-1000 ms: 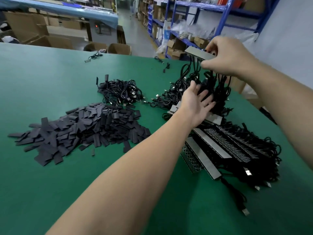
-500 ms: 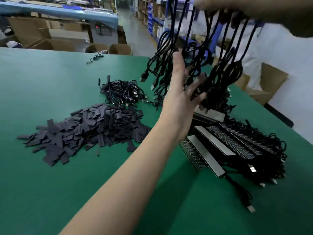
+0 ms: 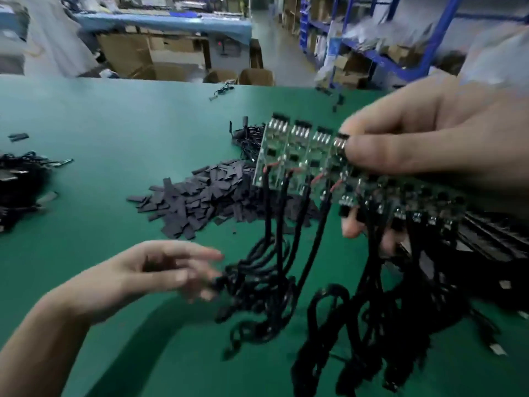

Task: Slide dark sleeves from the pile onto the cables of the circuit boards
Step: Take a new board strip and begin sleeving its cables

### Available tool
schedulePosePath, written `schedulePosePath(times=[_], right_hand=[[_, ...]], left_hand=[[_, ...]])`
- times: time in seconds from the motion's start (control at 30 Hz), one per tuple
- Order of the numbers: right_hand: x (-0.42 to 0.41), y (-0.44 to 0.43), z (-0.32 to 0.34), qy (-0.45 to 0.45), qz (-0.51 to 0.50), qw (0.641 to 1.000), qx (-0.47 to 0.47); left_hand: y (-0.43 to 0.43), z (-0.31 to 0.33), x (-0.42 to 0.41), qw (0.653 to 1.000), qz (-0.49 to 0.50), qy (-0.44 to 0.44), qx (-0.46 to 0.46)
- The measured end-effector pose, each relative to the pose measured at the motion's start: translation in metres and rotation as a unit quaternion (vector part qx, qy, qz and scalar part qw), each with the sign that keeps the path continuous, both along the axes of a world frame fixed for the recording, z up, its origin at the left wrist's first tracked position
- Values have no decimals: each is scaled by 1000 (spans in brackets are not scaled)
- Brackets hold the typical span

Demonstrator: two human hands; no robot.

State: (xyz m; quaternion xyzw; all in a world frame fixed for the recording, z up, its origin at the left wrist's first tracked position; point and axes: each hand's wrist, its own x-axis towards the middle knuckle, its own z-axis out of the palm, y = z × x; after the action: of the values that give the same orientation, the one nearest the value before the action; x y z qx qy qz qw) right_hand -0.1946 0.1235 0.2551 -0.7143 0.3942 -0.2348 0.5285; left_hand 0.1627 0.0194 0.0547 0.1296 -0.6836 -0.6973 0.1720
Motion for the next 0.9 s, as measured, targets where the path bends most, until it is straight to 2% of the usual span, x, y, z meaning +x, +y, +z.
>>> schedulePosePath(times=[0.07, 0.17, 0.2, 0.3, 0.4, 0.53, 0.6, 0.67, 0.77, 0.9], right_hand=[[30, -4, -25, 1, 38, 998, 58], [36, -29, -77, -16, 26, 987, 157], [36, -36, -94, -7, 10, 984, 179], [32, -53, -141, 0, -20, 979, 202], [24, -69, -165, 47, -70, 983, 160], [22, -88, -177, 221, -92, 971, 26], [28, -93, -179, 259, -108, 959, -32], [38, -91, -184, 253, -130, 957, -47], [48, -88, -203, 228, -178, 957, -36], [49, -87, -220, 174, -183, 967, -43]], left_hand=[[3, -1, -12, 995, 85, 36, 44], [11, 6, -48, 977, 87, 77, 180], [13, 10, -58, 974, 103, 71, 191], [11, 6, -78, 977, 171, 27, 128], [2, -2, -87, 969, 215, -22, 116], [-12, -11, -90, 973, 207, -90, 40], [-16, -20, -93, 967, 227, -115, -5], [-16, -27, -95, 961, 245, -124, -26], [-16, -38, -97, 960, 255, -116, 1], [-17, -45, -94, 959, 256, -120, 0]])
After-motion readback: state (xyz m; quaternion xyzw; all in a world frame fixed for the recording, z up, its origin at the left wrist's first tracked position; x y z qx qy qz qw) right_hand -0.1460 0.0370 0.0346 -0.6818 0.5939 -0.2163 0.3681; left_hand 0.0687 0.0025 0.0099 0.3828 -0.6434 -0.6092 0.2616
